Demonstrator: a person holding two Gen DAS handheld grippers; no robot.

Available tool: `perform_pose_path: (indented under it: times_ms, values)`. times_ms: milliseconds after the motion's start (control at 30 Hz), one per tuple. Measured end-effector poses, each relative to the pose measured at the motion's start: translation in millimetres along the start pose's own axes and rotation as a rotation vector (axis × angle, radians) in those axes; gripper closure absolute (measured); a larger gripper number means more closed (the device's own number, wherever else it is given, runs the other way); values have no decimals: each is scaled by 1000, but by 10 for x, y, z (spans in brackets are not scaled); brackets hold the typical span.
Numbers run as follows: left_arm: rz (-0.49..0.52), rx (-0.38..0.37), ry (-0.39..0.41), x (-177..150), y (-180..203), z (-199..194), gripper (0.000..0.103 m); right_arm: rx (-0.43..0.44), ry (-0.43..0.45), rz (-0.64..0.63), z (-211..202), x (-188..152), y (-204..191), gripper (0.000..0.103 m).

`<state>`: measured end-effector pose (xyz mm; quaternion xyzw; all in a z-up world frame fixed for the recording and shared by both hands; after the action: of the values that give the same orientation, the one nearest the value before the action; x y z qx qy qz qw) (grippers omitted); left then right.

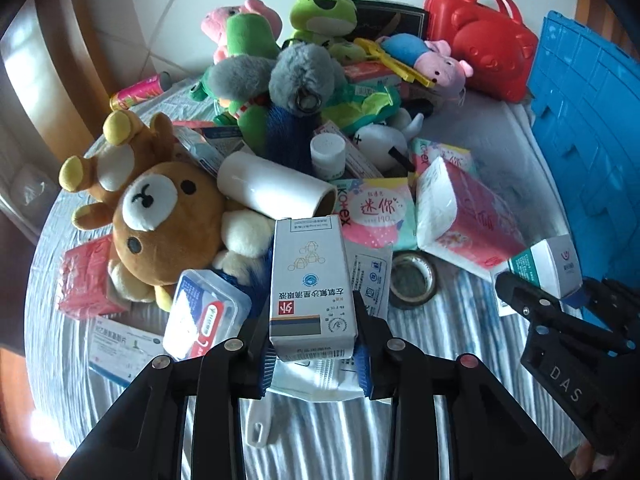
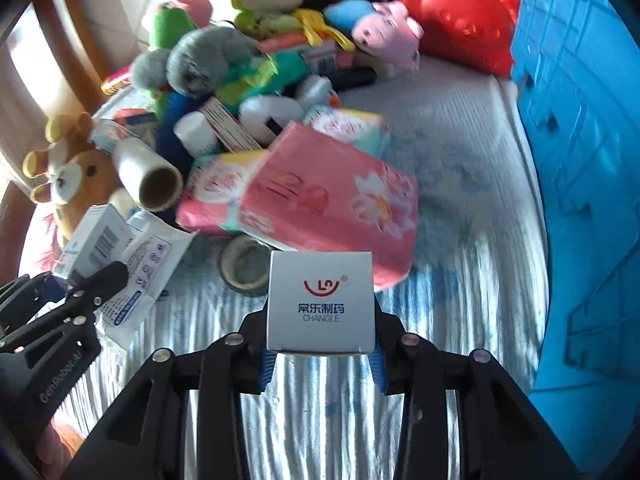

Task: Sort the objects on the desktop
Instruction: 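Lift both held white boxes up off the pile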

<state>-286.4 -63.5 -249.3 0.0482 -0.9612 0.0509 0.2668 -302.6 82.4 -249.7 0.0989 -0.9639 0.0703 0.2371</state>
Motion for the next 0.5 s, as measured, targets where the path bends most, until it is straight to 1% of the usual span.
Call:
perform_pose_path:
  times_ms: [133,233,400,500]
  values:
    - [-32,32,58,35,-87,-258,72,34,65,-54,-177,55,-131,66]
    - [-56,59,97,35,-86,-459,72,60,111,-97,-238,178,-131,66]
    - [-101,100,172,78,-61,-782,72,101,185,-161,-538,258,-229,66]
    - [-113,112,192,85,-74,-901,72,106,212,-181,-681,286,-245,66]
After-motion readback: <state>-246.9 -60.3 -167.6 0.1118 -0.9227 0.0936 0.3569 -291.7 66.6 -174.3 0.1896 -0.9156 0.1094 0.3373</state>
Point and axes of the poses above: each gripper's, at about its wrist camera, not at the fingertips, and z roughly the way its jaws point, y to its right, x to its top, the point moved 5 cm from there along z, roughly the way its jaws point, and after that the axes turned 2 degrees about x, right-handed, at the moved point
